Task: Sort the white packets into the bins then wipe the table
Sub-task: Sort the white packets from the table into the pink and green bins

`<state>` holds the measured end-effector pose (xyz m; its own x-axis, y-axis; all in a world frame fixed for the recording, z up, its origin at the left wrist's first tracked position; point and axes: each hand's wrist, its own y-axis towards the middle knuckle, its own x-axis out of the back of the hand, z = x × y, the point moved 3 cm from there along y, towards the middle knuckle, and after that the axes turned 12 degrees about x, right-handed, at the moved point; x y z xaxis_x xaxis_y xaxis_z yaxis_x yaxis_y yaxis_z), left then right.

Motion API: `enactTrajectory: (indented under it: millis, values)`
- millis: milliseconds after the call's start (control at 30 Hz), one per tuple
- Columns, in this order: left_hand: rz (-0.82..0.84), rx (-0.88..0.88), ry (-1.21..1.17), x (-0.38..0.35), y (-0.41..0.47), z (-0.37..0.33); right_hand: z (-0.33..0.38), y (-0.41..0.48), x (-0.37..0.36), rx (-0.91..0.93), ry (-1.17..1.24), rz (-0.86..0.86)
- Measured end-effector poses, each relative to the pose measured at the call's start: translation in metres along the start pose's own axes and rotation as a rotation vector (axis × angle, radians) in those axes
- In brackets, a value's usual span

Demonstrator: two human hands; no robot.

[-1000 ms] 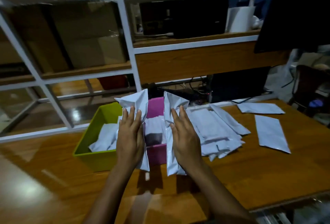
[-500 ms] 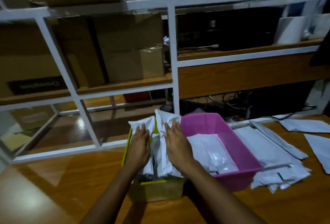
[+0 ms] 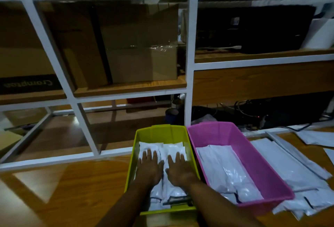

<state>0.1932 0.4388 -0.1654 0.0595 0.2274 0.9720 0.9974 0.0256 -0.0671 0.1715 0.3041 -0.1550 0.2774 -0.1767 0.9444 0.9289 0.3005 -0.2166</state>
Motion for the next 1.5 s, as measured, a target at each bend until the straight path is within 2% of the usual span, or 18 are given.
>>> enactTrajectory:
  millis: [200, 300, 433, 500, 567, 667, 700, 767, 833, 967, 1100, 1300, 1500]
  values:
    - [0.057, 0.055, -0.038, -0.018, 0.012, 0.010, -0.002, 0.014, -0.012, -0.029, 0.036, 0.067]
    - [0.012, -0.010, 0.078, -0.001, -0.001, -0.001, -0.002, 0.014, -0.011, -0.019, 0.026, 0.063]
    - [0.063, -0.048, 0.124, 0.006, -0.002, 0.000, 0.002, 0.010, -0.001, -0.008, 0.061, -0.017]
    - [0.089, -0.141, 0.121, 0.016, -0.005, -0.004, 0.005, 0.004, 0.010, 0.008, 0.060, -0.104]
    - [0.163, -0.143, 0.100, 0.035, -0.012, -0.011, 0.007, -0.003, 0.023, 0.048, 0.044, -0.184]
    - [-0.024, -0.105, -0.174, 0.073, -0.027, -0.023, 0.010, -0.018, 0.045, 0.078, 0.076, -0.304]
    - [-0.138, -0.085, -0.279, 0.085, -0.030, -0.024, 0.010, -0.026, 0.052, 0.077, 0.129, -0.359]
    - [-0.211, -0.055, -0.361, 0.093, -0.036, -0.023, 0.011, -0.043, 0.066, 0.123, 0.214, -0.481]
    - [-0.233, -0.112, -0.369, 0.105, -0.051, -0.032, 0.009, -0.069, 0.077, 0.158, 0.257, -0.607]
    - [-0.321, -0.246, -0.382, 0.121, -0.095, -0.066, -0.008, -0.133, 0.088, 0.142, 0.322, -0.872]
    - [-0.334, -0.324, -0.526, 0.110, -0.137, -0.111, -0.039, -0.193, 0.092, 0.107, 0.323, -0.972]
    - [-0.366, -0.401, -0.529, 0.079, -0.178, -0.209, -0.107, -0.271, 0.098, 0.021, 0.309, -1.013]
    - [-0.309, -0.407, -0.575, 0.047, -0.208, -0.297, -0.201, -0.352, 0.100, -0.055, 0.289, -1.025]
